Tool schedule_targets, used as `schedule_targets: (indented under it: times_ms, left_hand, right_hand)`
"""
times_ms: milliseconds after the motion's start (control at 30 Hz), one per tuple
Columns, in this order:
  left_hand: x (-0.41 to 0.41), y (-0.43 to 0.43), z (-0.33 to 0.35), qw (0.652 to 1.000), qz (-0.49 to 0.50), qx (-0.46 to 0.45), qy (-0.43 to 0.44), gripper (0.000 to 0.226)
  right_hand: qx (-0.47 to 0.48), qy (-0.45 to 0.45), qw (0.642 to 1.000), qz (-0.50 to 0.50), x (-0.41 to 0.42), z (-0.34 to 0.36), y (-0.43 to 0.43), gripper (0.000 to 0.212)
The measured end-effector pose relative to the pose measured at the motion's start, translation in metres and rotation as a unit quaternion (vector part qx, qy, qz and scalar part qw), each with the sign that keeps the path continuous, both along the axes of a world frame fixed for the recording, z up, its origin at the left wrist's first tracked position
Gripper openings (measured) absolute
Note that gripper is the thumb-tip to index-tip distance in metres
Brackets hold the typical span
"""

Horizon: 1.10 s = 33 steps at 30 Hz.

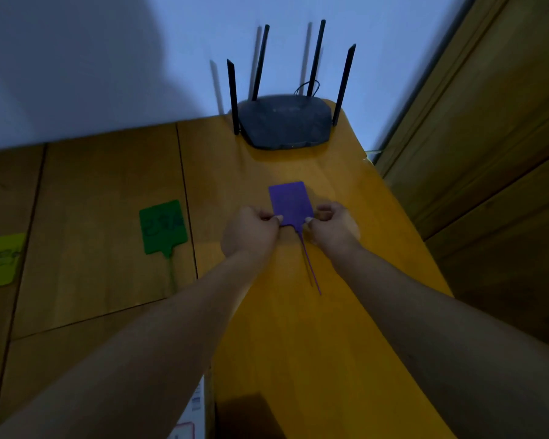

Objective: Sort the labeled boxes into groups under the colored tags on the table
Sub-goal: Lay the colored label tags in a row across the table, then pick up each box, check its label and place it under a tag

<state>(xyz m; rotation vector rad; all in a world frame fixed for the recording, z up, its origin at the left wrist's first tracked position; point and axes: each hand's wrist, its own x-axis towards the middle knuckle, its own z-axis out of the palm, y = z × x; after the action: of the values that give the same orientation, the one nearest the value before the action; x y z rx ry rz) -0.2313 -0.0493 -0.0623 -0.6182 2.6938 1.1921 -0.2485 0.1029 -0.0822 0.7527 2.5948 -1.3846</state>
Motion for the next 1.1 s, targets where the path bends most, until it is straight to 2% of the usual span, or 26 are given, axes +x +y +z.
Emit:
schedule_targets:
  times_ms: [67, 100, 167, 233, 333, 467, 633, 700, 767, 867, 933, 967, 1033, 1100]
  left_hand:
    - [0.009, -0.010, 0.005, 0.999, 0.003, 0.047, 0.006, 0.026]
    - [0.015, -0.016, 0.008, 0.997, 0.006, 0.079, 0.015, 0.025]
    - [0.030, -0.031, 0.016, 0.989, 0.012, 0.142, 0.040, 0.024]
    - [0.048, -0.051, 0.023, 0.984, 0.015, 0.167, 0.064, 0.016]
    - [0.078, -0.089, 0.031, 0.983, 0.003, 0.158, 0.089, 0.014]
    - [0.121, -0.139, 0.045, 0.984, -0.040, 0.125, 0.118, 0.013]
    - [0.171, -0.190, 0.063, 0.982, -0.048, 0.082, 0.164, 0.002]
    - [0.189, -0.206, 0.068, 0.986, -0.058, 0.071, 0.141, 0.002]
    - [0.205, -0.219, 0.072, 0.991, -0.086, 0.066, 0.072, 0.004]
    - [0.224, -0.228, 0.068, 0.984, -0.166, -0.002, -0.059, 0.043]
    - [0.234, -0.224, 0.064, 0.970, -0.214, -0.068, -0.096, 0.050]
    - [0.238, -0.221, 0.060, 0.962, -0.235, -0.098, -0.102, 0.049]
    - [0.242, -0.211, 0.052, 0.954, -0.248, -0.118, -0.116, 0.059]
    - [0.245, -0.203, 0.048, 0.967, -0.215, -0.068, -0.119, 0.066]
  right_hand:
    - [0.024, 0.010, 1.000, -0.002, 0.010, 0.008, -0.006, 0.024]
    - [0.006, 0.021, 1.000, -0.002, 0.016, 0.012, -0.011, 0.019]
    - [-0.085, 0.048, 0.995, 0.009, 0.032, 0.022, -0.027, 0.012]
    - [-0.158, 0.062, 0.984, 0.047, 0.053, 0.035, -0.049, 0.005]
    - [-0.206, 0.060, 0.970, 0.111, 0.084, 0.051, -0.086, 0.007]
    - [-0.216, 0.030, 0.965, 0.145, 0.126, 0.064, -0.131, 0.011]
    - [-0.140, 0.014, 0.972, 0.190, 0.179, 0.073, -0.156, 0.027]
    - [-0.094, 0.007, 0.974, 0.204, 0.197, 0.074, -0.159, 0.040]
    - [-0.063, -0.004, 0.974, 0.215, 0.213, 0.075, -0.160, 0.058]
    - [-0.029, -0.040, 0.978, 0.204, 0.232, 0.069, -0.162, 0.080]
    - [-0.024, -0.072, 0.980, 0.184, 0.241, 0.063, -0.161, 0.086]
    - [-0.038, -0.085, 0.980, 0.174, 0.245, 0.060, -0.161, 0.085]
    - [-0.084, -0.099, 0.978, 0.161, 0.250, 0.055, -0.160, 0.067]
    - [-0.112, -0.089, 0.976, 0.162, 0.253, 0.052, -0.159, 0.050]
